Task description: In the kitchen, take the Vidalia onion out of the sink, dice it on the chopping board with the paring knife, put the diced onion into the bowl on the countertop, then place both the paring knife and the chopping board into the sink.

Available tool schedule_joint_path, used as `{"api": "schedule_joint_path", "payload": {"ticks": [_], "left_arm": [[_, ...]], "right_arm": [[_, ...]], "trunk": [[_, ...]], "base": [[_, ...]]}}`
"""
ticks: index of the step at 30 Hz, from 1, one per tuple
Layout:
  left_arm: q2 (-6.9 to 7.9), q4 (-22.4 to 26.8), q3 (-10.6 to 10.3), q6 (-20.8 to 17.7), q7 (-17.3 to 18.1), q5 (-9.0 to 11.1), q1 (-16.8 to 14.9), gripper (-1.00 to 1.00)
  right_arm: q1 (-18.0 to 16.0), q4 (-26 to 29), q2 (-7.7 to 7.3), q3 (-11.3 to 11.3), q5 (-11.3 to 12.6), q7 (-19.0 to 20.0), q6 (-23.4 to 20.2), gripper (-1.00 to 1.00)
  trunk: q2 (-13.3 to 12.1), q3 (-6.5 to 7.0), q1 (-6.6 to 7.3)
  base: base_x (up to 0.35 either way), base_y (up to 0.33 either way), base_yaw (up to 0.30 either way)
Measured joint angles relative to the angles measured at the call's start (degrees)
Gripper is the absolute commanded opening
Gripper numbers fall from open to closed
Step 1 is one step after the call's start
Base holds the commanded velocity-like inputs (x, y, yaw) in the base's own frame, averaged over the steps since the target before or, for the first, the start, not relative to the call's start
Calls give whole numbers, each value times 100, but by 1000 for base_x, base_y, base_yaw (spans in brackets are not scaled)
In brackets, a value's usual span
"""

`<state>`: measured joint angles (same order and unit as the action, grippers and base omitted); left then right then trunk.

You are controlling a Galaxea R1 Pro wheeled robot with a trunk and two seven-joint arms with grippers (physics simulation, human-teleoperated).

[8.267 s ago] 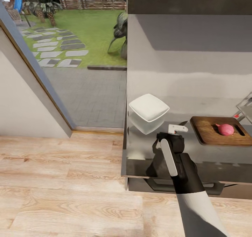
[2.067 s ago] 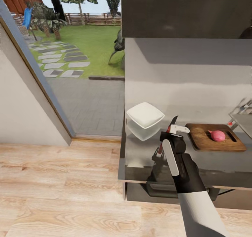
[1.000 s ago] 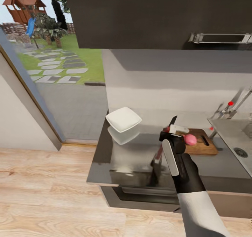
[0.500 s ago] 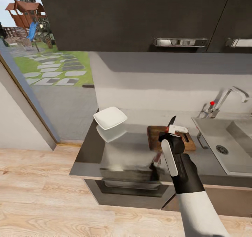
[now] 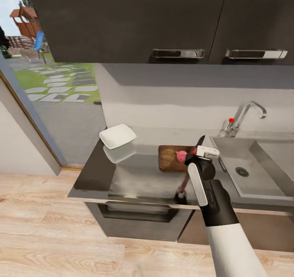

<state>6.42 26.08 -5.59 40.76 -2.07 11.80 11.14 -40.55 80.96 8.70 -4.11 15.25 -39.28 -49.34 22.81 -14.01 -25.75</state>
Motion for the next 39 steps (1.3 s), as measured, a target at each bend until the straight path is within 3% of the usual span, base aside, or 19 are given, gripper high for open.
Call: {"api": "schedule_joint_path", "payload": {"ticks": [3,8,11,12,16,22,23,27,28,32,39], "left_arm": [[1,-1,1,0,0,0,0,100],[-12,-55,-6,-6,0,0,0,100],[-16,-89,-7,-6,0,0,0,100],[-17,-107,-2,-7,0,1,0,100],[-17,-123,-2,-7,0,1,0,100],[-17,-131,-7,-8,0,1,0,100],[-17,-131,-7,-10,0,0,0,100],[-17,-135,-7,-14,0,-1,-1,100],[-17,-137,-7,-15,0,-1,-1,100],[-17,-150,-6,-18,0,-1,-1,100],[-16,-204,-3,-24,0,-1,-1,100]], "right_arm": [[0,7,-4,-118,-19,-2,-2,-100],[1,12,-63,-915,-225,-36,-34,-100],[1,10,-88,-1256,-891,-56,-77,-100],[0,4,-77,-1354,-1453,-81,-172,-100],[0,-7,-85,-1415,-1953,-97,-430,-100],[0,-136,-111,-1501,-2223,-115,-592,-100],[0,-243,-109,-1574,-2378,-107,-612,-100],[1,-772,-71,-2095,-3431,-73,-654,-100],[1,-902,-59,-2181,-3603,-71,-654,-100],[0,-1241,-36,-2318,-3883,-66,-644,-100],[0,-1303,-86,-2339,-3932,-56,-620,-100]], "trunk": [[0,7,0],[0,9,0],[0,9,0],[0,9,0],[0,9,0],[0,9,0],[0,9,0],[0,9,1],[0,9,1],[0,9,1],[1,9,1]], "base": [[-1,-18,0],[0,-3,0],[0,0,0],[0,0,0],[0,0,0],[0,-1,0],[15,-34,0],[87,-112,0],[125,-160,0],[139,-199,0],[141,-254,0]]}}
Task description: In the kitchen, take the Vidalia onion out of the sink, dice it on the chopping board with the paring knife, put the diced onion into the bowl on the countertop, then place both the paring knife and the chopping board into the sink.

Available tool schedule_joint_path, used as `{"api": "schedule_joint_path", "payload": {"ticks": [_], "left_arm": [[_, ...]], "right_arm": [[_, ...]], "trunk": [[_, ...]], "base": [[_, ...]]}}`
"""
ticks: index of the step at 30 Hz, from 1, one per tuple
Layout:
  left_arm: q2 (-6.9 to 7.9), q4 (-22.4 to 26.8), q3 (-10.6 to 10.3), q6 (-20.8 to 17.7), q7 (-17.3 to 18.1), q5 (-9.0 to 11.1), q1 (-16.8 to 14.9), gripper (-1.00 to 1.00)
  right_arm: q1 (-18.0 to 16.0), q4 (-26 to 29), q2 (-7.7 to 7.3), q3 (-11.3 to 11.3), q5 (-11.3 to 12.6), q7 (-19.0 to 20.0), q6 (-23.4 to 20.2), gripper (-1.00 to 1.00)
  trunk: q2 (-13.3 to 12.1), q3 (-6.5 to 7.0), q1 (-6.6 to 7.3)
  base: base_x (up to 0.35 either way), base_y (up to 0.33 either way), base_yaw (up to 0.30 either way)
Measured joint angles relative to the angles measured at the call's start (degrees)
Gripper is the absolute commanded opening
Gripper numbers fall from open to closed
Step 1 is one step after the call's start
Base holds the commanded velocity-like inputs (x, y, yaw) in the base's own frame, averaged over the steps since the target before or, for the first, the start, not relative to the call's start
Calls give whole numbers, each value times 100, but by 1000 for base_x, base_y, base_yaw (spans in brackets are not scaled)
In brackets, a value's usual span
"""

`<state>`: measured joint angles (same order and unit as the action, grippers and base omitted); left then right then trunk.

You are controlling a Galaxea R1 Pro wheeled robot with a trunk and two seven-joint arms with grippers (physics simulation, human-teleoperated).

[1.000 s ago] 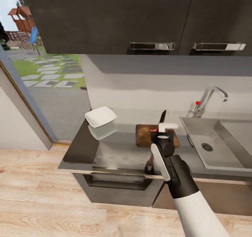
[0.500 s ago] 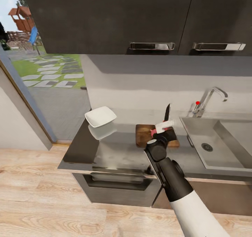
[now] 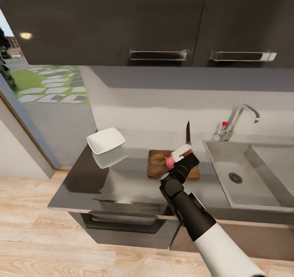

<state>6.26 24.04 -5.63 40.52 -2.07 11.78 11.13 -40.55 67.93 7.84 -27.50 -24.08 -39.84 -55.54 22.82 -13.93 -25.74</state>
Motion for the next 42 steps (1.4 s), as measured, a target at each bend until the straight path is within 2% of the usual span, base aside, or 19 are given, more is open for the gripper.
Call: {"api": "schedule_joint_path", "payload": {"ticks": [4,9,11,12,14,16,17,18,22,30,37,42], "left_arm": [[-2,-23,-4,0,7,-3,0,100],[-6,-26,-4,1,8,-7,0,100],[-5,-25,-4,6,8,-7,0,100],[-3,-25,-4,7,8,-7,0,100],[-5,-25,-5,8,8,-8,0,100],[-6,-25,-5,9,8,-8,0,100],[-6,-25,-5,9,8,-8,0,100],[-7,-24,-5,9,8,-8,0,100],[-8,-24,-4,9,8,-8,0,100],[-7,-24,-4,9,8,-8,0,100],[-8,-24,-4,9,9,-9,0,100],[-8,-24,-4,9,8,-3,0,100]], "right_arm": [[0,-9,-22,-7,2,7,166,-100],[0,-65,-37,-9,14,11,597,-100],[0,-243,-43,-75,23,12,884,-100],[1,-340,-44,-203,24,12,965,-100],[1,-529,-49,-667,1,8,1051,-100],[3,-726,-43,-1419,-38,1,1088,-100],[2,-780,-37,-1659,-54,1,1090,-100],[2,-801,-34,-1750,-61,2,1089,-100],[1,-833,-36,-1879,-66,4,1091,-100],[1,-934,-46,-1912,-64,-19,1093,-100],[2,-1597,-30,-1928,-55,9,1101,-100],[2,-1680,-38,-1929,-60,13,1107,-100]], "trunk": [[0,0,-1],[0,0,-1],[-1,0,-1],[-1,0,-1],[-1,0,-1],[-1,0,-1],[-1,0,-1],[-1,0,-1],[-1,0,-1],[-1,0,-1],[-1,0,-1],[-1,0,-1]], "base": [[104,-288,0],[19,-302,0],[3,-160,0],[2,-80,0],[1,-42,0],[0,-13,0],[0,-5,0],[0,-4,0],[0,-1,0],[0,0,0],[0,0,0],[0,0,0]]}}
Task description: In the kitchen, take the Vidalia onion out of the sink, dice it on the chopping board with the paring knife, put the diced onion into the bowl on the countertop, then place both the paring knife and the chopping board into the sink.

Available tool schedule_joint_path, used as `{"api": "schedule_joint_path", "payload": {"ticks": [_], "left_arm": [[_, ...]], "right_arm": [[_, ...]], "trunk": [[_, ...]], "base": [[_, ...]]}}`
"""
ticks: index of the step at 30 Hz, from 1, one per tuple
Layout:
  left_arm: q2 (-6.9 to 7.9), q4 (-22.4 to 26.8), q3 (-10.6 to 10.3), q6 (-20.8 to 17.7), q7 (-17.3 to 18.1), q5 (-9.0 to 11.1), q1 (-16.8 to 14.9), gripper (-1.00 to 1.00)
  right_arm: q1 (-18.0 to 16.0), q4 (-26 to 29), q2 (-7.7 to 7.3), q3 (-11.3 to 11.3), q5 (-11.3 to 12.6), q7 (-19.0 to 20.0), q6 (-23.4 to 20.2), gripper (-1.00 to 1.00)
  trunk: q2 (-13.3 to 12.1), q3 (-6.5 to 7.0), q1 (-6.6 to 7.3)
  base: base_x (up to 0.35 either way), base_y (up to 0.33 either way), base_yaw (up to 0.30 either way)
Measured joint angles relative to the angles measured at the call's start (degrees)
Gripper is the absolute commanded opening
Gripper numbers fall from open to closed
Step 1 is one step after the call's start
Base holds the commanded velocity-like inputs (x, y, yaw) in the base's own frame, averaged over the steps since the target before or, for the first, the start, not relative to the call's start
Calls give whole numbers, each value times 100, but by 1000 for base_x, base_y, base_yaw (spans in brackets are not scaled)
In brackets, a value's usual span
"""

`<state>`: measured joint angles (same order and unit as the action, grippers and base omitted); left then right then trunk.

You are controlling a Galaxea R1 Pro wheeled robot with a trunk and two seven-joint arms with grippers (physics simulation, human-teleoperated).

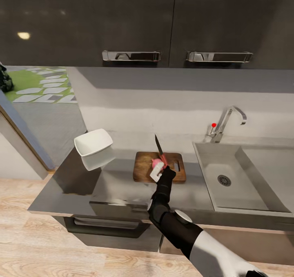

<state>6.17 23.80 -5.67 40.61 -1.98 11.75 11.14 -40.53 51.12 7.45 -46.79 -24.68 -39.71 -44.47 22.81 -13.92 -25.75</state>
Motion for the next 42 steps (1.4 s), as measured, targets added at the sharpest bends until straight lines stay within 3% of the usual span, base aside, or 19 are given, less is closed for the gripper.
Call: {"api": "schedule_joint_path", "payload": {"ticks": [5,11,18,26,42], "left_arm": [[0,-22,0,0,1,-4,0,100],[8,-60,5,-15,0,-5,0,100],[9,-130,9,-1,-1,-15,0,100],[6,-151,9,-8,4,-14,0,100],[0,-220,9,-8,3,-14,-1,100]], "right_arm": [[0,-10,4,0,0,0,1,-100],[0,-7,135,-52,-27,-66,-109,-100],[0,6,237,-264,-236,-77,-147,-100],[0,6,232,-412,-467,-77,-161,-100],[1,-151,253,-429,-457,-37,-527,-100]], "trunk": [[0,0,0],[0,0,0],[0,0,0],[0,0,0],[0,0,0]], "base": [[0,0,0],[0,0,0],[0,0,0],[0,0,0],[-66,-74,0]]}}
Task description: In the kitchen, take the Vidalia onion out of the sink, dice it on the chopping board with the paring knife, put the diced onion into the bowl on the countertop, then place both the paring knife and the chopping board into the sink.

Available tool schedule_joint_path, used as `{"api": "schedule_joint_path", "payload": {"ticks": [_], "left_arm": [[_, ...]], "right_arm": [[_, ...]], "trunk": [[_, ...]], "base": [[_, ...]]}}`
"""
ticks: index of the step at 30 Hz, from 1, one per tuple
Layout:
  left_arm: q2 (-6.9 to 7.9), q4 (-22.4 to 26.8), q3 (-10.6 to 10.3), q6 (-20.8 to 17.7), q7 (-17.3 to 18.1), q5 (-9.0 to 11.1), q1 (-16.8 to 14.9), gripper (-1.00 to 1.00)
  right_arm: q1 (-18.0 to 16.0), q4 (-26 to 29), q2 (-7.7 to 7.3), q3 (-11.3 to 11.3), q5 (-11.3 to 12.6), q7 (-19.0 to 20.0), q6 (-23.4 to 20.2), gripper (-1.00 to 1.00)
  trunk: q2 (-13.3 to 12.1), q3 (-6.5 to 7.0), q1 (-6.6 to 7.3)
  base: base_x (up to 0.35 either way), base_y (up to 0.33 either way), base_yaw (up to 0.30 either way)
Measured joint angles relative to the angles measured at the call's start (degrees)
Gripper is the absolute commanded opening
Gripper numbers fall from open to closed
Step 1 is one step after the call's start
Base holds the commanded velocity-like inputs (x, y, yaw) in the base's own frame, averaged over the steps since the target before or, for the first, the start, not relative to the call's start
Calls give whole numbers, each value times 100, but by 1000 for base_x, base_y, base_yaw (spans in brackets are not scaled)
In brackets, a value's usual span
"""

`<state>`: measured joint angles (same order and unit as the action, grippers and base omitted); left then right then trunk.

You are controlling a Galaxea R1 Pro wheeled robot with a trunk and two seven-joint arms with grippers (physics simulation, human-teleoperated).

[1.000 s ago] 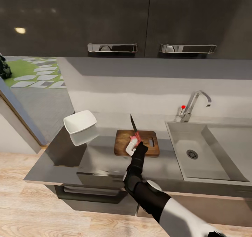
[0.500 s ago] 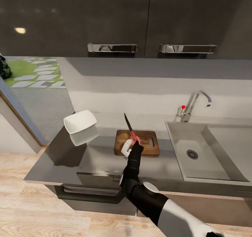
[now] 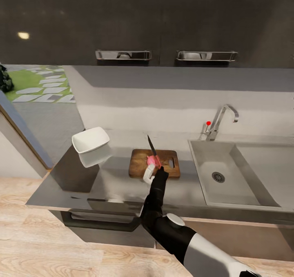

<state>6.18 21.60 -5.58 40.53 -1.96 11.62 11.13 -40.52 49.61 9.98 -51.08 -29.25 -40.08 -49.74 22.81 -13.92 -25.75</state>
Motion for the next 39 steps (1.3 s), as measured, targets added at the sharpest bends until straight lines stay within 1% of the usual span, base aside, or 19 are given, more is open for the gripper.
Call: {"api": "schedule_joint_path", "payload": {"ticks": [9,11,12,13,14,15,39], "left_arm": [[0,0,0,0,4,-5,0,100],[0,0,0,0,3,-7,0,100],[0,-1,0,0,5,-9,0,100],[0,-1,-1,0,3,-9,0,100],[-2,-1,-1,0,4,-9,0,100],[-1,-1,-1,0,4,-9,0,100],[-4,-1,-1,0,4,-9,0,100]], "right_arm": [[0,-88,1,-5,-3,5,-19,-100],[0,-192,1,-48,2,78,-18,-100],[-2,-400,1,-118,-336,143,-128,-100],[-1,-344,1,-125,-388,289,-139,-100],[-1,-251,1,-121,-316,415,-113,-100],[-2,-272,1,-123,-357,420,-122,-100],[-2,-274,1,-123,-351,412,-120,-100]], "trunk": [[0,0,0],[0,0,0],[3,1,2],[2,1,1],[3,1,1],[2,1,1],[2,1,1]], "base": [[-1,-3,0],[0,0,0],[0,0,0],[0,0,0],[0,0,0],[0,0,0],[0,0,0]]}}
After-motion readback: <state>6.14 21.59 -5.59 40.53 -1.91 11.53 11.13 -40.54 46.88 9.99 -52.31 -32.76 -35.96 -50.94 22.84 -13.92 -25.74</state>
